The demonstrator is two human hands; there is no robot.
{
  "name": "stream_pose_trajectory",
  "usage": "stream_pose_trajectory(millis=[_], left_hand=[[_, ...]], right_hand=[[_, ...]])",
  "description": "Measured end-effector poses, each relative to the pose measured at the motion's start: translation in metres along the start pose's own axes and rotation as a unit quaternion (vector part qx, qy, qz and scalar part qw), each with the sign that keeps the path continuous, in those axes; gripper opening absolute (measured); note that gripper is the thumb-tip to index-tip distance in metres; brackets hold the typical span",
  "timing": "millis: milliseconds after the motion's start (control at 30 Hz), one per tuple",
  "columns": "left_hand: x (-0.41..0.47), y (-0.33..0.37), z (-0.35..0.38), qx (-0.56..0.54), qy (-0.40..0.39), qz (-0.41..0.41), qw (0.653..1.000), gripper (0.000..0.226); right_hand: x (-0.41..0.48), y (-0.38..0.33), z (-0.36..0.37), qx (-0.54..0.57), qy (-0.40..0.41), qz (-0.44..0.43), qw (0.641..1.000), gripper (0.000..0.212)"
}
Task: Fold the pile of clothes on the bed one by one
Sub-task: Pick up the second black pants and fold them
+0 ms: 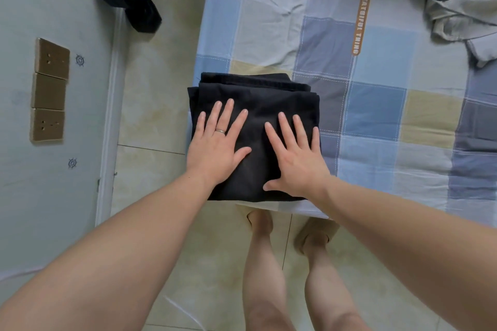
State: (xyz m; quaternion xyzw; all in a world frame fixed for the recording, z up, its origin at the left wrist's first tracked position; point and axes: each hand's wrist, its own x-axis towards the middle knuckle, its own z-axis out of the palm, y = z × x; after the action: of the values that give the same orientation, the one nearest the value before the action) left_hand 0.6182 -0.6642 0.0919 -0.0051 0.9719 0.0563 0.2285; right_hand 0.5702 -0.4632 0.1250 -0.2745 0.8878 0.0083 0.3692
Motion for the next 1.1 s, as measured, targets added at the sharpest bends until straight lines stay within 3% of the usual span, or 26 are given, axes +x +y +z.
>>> stream_pose_trajectory(millis=[200, 400, 500, 633, 733, 800, 1100], left_hand=[[0.026, -0.02, 0.045, 0.023, -0.02, 0.012, 0.999, 0.083], [0.033, -0.013, 0.04, 0.018, -0.088, -0.015, 0.996, 0.084], [0.028, 0.0, 0.002, -0.017, -0.157, -0.037, 0.987, 0.09], [-0.003, 0.024, -0.067, -0.172, -0.261, -0.088, 0.946, 0.079], [-0.046, 0.049, -0.126, -0.244, -0.252, -0.121, 0.929, 0.073], [-0.069, 0.069, -0.162, -0.272, -0.226, -0.133, 0.926, 0.07], [-0.073, 0.186, -0.297, -0.263, -0.079, -0.057, 0.96, 0.071]], right_hand=[[0.053, -0.001, 0.039, -0.021, -0.044, 0.026, 0.998, 0.155], [0.061, 0.001, 0.038, -0.015, -0.084, 0.021, 0.996, 0.153], [0.046, 0.008, 0.008, 0.017, -0.115, 0.0, 0.993, 0.137], [-0.007, 0.022, -0.048, 0.131, -0.167, 0.053, 0.976, 0.09], [-0.067, 0.032, -0.102, 0.186, -0.12, 0.092, 0.971, 0.062], [-0.107, 0.041, -0.136, 0.202, -0.074, 0.106, 0.971, 0.056], [-0.242, 0.124, -0.236, 0.155, 0.119, 0.135, 0.971, 0.071]])
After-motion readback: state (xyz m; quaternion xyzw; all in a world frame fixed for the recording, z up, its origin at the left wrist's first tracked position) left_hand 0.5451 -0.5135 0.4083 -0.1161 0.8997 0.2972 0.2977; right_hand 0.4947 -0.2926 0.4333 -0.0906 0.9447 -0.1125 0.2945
